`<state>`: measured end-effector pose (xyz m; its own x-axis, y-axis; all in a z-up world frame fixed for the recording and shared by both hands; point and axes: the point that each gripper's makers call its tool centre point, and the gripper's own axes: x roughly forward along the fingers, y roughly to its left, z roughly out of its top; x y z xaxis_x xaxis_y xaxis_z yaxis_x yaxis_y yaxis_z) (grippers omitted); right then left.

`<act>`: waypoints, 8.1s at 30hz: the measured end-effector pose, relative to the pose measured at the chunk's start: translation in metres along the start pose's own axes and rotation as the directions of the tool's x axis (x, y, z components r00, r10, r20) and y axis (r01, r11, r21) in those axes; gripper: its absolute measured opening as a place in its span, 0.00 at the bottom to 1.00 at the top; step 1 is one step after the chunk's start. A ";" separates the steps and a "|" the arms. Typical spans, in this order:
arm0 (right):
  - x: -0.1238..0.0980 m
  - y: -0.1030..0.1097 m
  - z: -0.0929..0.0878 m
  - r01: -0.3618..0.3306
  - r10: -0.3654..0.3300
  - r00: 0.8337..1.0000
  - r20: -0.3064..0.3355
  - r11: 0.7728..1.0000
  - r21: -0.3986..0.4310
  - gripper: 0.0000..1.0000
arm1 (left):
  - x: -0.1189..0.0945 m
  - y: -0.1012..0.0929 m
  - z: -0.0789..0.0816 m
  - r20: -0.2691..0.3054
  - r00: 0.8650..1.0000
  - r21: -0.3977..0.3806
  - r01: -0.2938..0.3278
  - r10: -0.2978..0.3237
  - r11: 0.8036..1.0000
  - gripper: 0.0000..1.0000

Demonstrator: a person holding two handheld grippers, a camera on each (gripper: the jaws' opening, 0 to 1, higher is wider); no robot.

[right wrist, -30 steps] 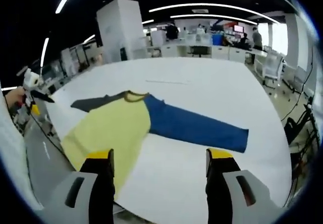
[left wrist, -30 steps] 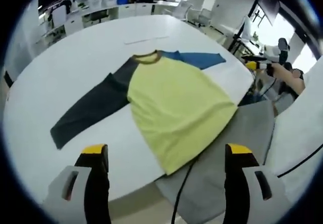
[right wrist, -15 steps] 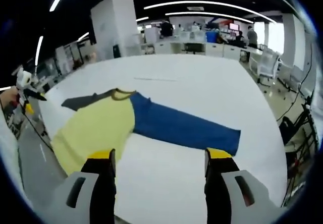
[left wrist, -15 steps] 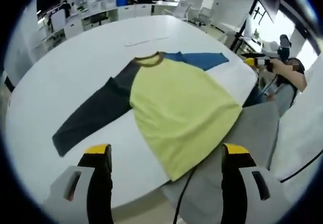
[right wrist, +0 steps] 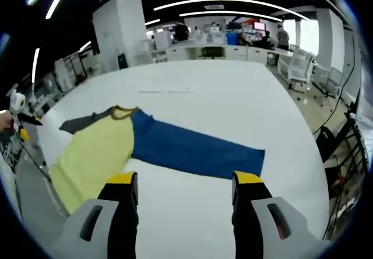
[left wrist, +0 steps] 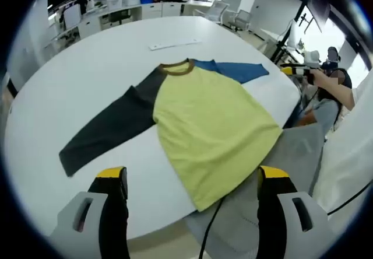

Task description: Fold the garment on the visible template until the final outline fits inside the template.

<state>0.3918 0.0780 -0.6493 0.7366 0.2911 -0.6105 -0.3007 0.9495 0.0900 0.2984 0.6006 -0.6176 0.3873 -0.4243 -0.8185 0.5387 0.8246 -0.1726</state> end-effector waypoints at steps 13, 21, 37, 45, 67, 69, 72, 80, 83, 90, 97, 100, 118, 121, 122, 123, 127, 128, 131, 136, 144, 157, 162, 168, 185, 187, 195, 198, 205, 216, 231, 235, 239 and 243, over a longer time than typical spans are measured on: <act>0.017 -0.030 -0.010 0.019 -0.018 1.000 -0.025 0.999 0.042 0.63 | 0.006 0.006 -0.001 -0.017 1.000 -0.021 -0.027 0.026 0.999 0.94; 0.031 -0.046 -0.004 0.031 -0.030 0.999 -0.034 0.999 0.040 0.61 | 0.015 0.006 0.001 -0.023 0.999 -0.025 -0.025 0.025 0.999 0.99; 0.055 -0.090 -0.009 0.068 -0.065 0.995 -0.082 0.997 0.028 0.56 | 0.020 0.017 -0.003 -0.065 0.997 -0.023 -0.032 0.030 0.999 0.99; 0.068 -0.112 -0.014 0.082 -0.079 0.992 -0.097 0.996 0.035 0.53 | 0.030 0.010 -0.002 -0.086 0.996 -0.018 -0.003 0.002 1.000 0.99; 0.092 -0.145 -0.013 0.112 -0.107 0.990 -0.088 0.992 0.060 0.38 | 0.040 0.014 0.007 -0.112 0.994 -0.017 -0.003 0.001 1.000 0.99; 0.095 -0.149 -0.015 0.113 -0.107 0.990 -0.093 0.992 0.064 0.35 | 0.041 0.015 0.008 -0.116 0.993 -0.015 -0.004 0.002 1.000 0.99; 0.098 -0.150 -0.018 0.118 -0.111 0.988 -0.105 0.991 0.060 0.33 | 0.043 0.015 0.011 -0.115 0.993 -0.016 -0.001 -0.001 1.000 0.99; 0.110 -0.170 -0.023 0.134 -0.127 0.985 -0.114 0.989 0.060 0.27 | 0.046 0.015 0.005 -0.145 0.989 -0.014 0.004 -0.006 1.000 0.99; 0.110 -0.170 -0.024 0.146 -0.137 0.983 -0.119 0.987 0.072 0.25 | 0.047 0.015 0.004 -0.149 0.989 -0.016 0.003 -0.005 1.000 0.99; 0.118 -0.182 -0.027 0.152 -0.143 0.982 -0.122 0.986 0.072 0.21 | 0.051 0.015 0.007 -0.153 0.988 -0.012 0.007 -0.008 1.000 0.99; 0.117 -0.174 -0.028 0.159 -0.149 0.980 -0.130 0.985 0.066 0.16 | 0.052 0.015 0.005 -0.160 0.987 -0.005 0.007 -0.008 1.000 0.99; 0.117 -0.170 -0.028 0.154 -0.145 0.981 -0.131 0.986 0.058 0.12 | 0.051 0.016 0.005 -0.161 0.987 -0.012 0.004 -0.006 1.000 0.99; 0.116 -0.156 -0.025 0.128 -0.129 0.981 -0.146 0.992 -0.014 0.02 | 0.053 0.013 0.006 -0.148 0.989 -0.012 0.017 -0.018 1.000 0.97; 0.116 -0.156 -0.025 0.133 -0.131 0.980 -0.148 0.991 0.005 0.02 | 0.052 0.013 0.006 -0.149 0.989 -0.007 0.013 -0.014 1.000 0.96; 0.116 -0.156 -0.025 0.136 -0.133 0.980 -0.150 0.991 0.005 0.02 | 0.052 0.013 0.006 -0.147 0.989 -0.008 0.012 -0.013 1.000 0.95; 0.116 -0.155 -0.025 0.137 -0.135 0.979 -0.152 0.991 0.004 0.02 | 0.051 0.014 0.006 -0.145 0.989 -0.008 0.010 -0.011 1.000 0.95; 0.116 -0.156 -0.024 0.141 -0.140 0.977 -0.159 0.990 -0.005 0.02 | 0.049 0.017 0.004 -0.151 0.988 -0.005 -0.006 0.005 1.000 0.95; 0.116 -0.157 -0.024 0.142 -0.142 0.977 -0.162 0.990 -0.009 0.02 | 0.048 0.017 0.004 -0.151 0.988 -0.006 -0.008 0.007 1.000 0.95; 0.116 -0.156 -0.023 0.143 -0.146 0.974 -0.175 0.989 -0.029 0.02 | 0.047 0.017 0.004 -0.148 0.989 -0.011 -0.008 0.006 1.000 0.95; 0.112 -0.158 -0.012 0.154 -0.152 0.977 -0.152 0.988 0.000 0.02 | 0.043 0.014 0.008 -0.132 0.991 -0.009 -0.005 0.004 1.000 0.95; 0.102 -0.171 0.001 0.180 -0.175 0.969 -0.175 0.984 0.012 0.02 | 0.035 0.012 0.009 -0.106 0.994 -0.010 -0.009 0.008 1.000 0.94; 0.078 -0.168 0.022 0.185 -0.181 0.970 -0.162 0.983 0.010 0.02 | 0.020 0.007 0.012 -0.055 0.998 0.002 -0.013 0.014 1.000 0.92; 0.065 -0.157 0.031 0.177 -0.174 0.971 -0.162 0.984 0.002 0.02 | 0.013 0.004 0.013 -0.031 0.999 0.007 -0.016 0.016 1.000 0.91; 0.055 -0.154 0.042 0.182 -0.179 0.971 -0.155 0.983 0.003 0.02 | 0.006 0.003 0.015 -0.007 1.000 0.012 -0.018 0.018 1.000 0.92; 0.020 -0.127 0.082 0.166 -0.176 0.972 -0.153 0.983 -0.078 0.02 | -0.008 -0.003 0.015 0.074 0.997 0.006 -0.013 0.012 1.000 0.91; 0.016 -0.121 0.088 0.161 -0.173 0.973 -0.151 0.983 -0.091 0.02 | -0.010 -0.004 0.012 0.079 0.997 0.003 -0.011 0.011 1.000 0.91; 0.003 -0.094 0.110 0.132 -0.156 0.976 -0.154 0.979 -0.155 0.02 | -0.014 -0.005 0.005 0.106 0.994 -0.014 -0.005 0.007 1.000 0.91; 0.000 -0.080 0.122 0.116 -0.146 0.977 -0.153 0.976 -0.186 0.02 | -0.016 -0.005 0.004 0.120 0.993 -0.022 0.000 0.003 1.000 0.92; -0.002 -0.044 0.148 0.052 -0.085 0.986 -0.144 0.974 -0.220 0.02 | -0.020 -0.006 0.002 0.145 0.989 -0.029 0.002 0.002 1.000 0.93; -0.003 -0.004 0.187 -0.076 0.065 0.994 -0.091 0.989 -0.124 0.01 | -0.023 -0.008 -0.001 0.155 0.988 -0.028 0.005 -0.001 1.000 0.93; 0.001 0.065 0.217 -0.250 0.248 0.965 -0.085 0.968 -0.017 0.01 | -0.026 -0.008 -0.007 0.161 0.987 -0.043 0.003 0.004 0.999 0.92; 0.006 0.088 0.226 -0.322 0.325 0.944 -0.056 0.945 0.060 0.01 | -0.027 -0.007 -0.007 0.161 0.987 -0.045 0.000 0.007 0.999 0.92; 0.004 0.119 0.228 -0.376 0.381 0.924 -0.029 0.920 0.109 0.01 | -0.028 -0.006 -0.008 0.163 0.987 -0.048 -0.002 0.010 0.999 0.92; 0.004 0.140 0.230 -0.407 0.413 0.911 -0.021 0.905 0.119 0.01 | -0.029 -0.005 -0.009 0.164 0.986 -0.055 -0.004 0.013 0.998 0.92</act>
<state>0.4922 0.2389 -0.4581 0.5338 0.6544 -0.5355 -0.5002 0.7550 0.4240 0.2777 0.6123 -0.5985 0.5116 -0.4688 -0.7201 0.4950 0.8458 -0.1990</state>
